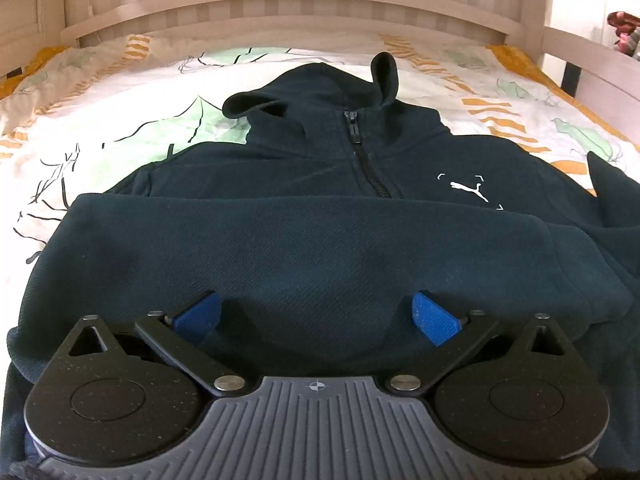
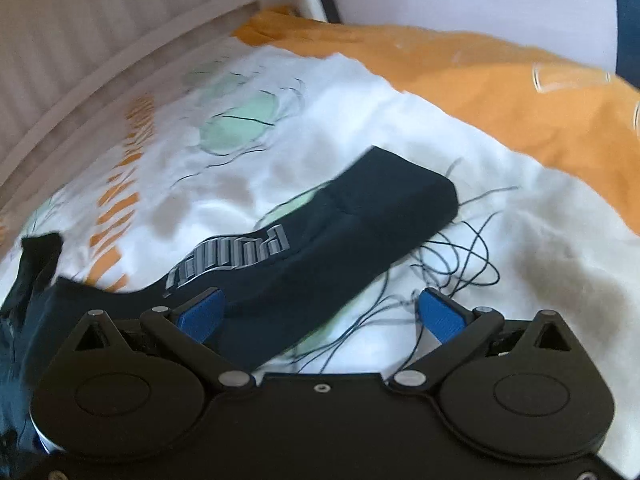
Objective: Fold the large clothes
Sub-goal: 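Grasp the Puma-printed sleeve cuff with the right tool and lift it, then lay the held sleeve across the hoodie body and open the right tool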
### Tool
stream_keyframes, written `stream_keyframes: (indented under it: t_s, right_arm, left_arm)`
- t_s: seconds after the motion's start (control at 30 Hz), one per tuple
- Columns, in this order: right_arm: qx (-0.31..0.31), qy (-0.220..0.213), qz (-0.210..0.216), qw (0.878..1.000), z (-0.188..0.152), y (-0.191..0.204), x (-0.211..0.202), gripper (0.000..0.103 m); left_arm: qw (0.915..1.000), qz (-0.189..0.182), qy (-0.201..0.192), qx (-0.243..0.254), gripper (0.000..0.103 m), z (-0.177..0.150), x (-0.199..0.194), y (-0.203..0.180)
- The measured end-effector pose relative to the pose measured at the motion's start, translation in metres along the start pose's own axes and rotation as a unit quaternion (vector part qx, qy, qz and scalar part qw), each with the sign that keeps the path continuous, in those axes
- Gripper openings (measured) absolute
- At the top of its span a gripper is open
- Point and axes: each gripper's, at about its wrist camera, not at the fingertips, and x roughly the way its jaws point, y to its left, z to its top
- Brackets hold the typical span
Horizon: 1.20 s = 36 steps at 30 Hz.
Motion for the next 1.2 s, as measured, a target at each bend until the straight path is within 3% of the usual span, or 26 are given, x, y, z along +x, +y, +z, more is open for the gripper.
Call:
stream_keyframes:
  t_s: [0.17,0.23,0.27,0.3,0.33,0.4,0.5,0.6,0.83,0.97,1.2]
  right_arm:
    - [0.026,-0.016,0.016,0.999,0.007,-0.008,0.006,0.101]
    - [0.032,-0.022,0.017,0.999,0.011,-0.011,0.006,0.065]
    - [0.034,-0.025,0.003,0.999,0.013,-0.012,0.006,0.057]
    - [0.039,-0.026,-0.002,0.999,0.014,-0.014,0.006,0.042]
    - [0.045,-0.024,0.007,0.999,0.016,-0.015,0.006,0.034]
    - [0.047,-0.033,0.015,0.998,0.020,-0.012,-0.002,0.026]
    - [0.010,-0.059,0.019,0.998,0.029,0.012,-0.022,0.024]
    - [-0.033,-0.091,0.050,0.994,0.040,0.049,-0.052,0.024]
    - [-0.141,-0.138,0.156,0.968,0.040,0.176,-0.117,0.024]
    - [-0.191,-0.127,0.213,0.950,0.008,0.254,-0.127,0.024]
    - [-0.283,-0.078,0.275,0.915,-0.089,0.364,-0.106,0.024]
  left_arm:
    - [1.0000,0.000,-0.002,0.000,0.103,0.001,0.001,-0.001]
    - [1.0000,-0.001,-0.001,0.000,0.103,0.002,0.001,0.000]
    - [1.0000,-0.002,-0.001,0.000,0.103,0.001,0.001,0.000]
    - [1.0000,-0.002,-0.001,-0.001,0.103,0.002,0.001,0.000]
    - [1.0000,-0.003,-0.001,-0.001,0.103,0.002,0.002,0.001]
    - [1.0000,-0.005,0.000,-0.002,0.103,0.002,0.002,0.002]
    - [1.0000,-0.008,0.003,-0.003,0.103,0.005,0.002,0.002]
    - [0.9997,-0.019,0.011,-0.007,0.102,0.009,-0.001,0.006]
    - [0.9981,-0.044,0.014,-0.041,0.101,0.015,-0.025,0.040]
    - [0.9969,-0.052,0.002,-0.060,0.102,0.019,-0.044,0.072]
    - [0.9957,-0.034,-0.024,-0.083,0.102,0.017,-0.077,0.131]
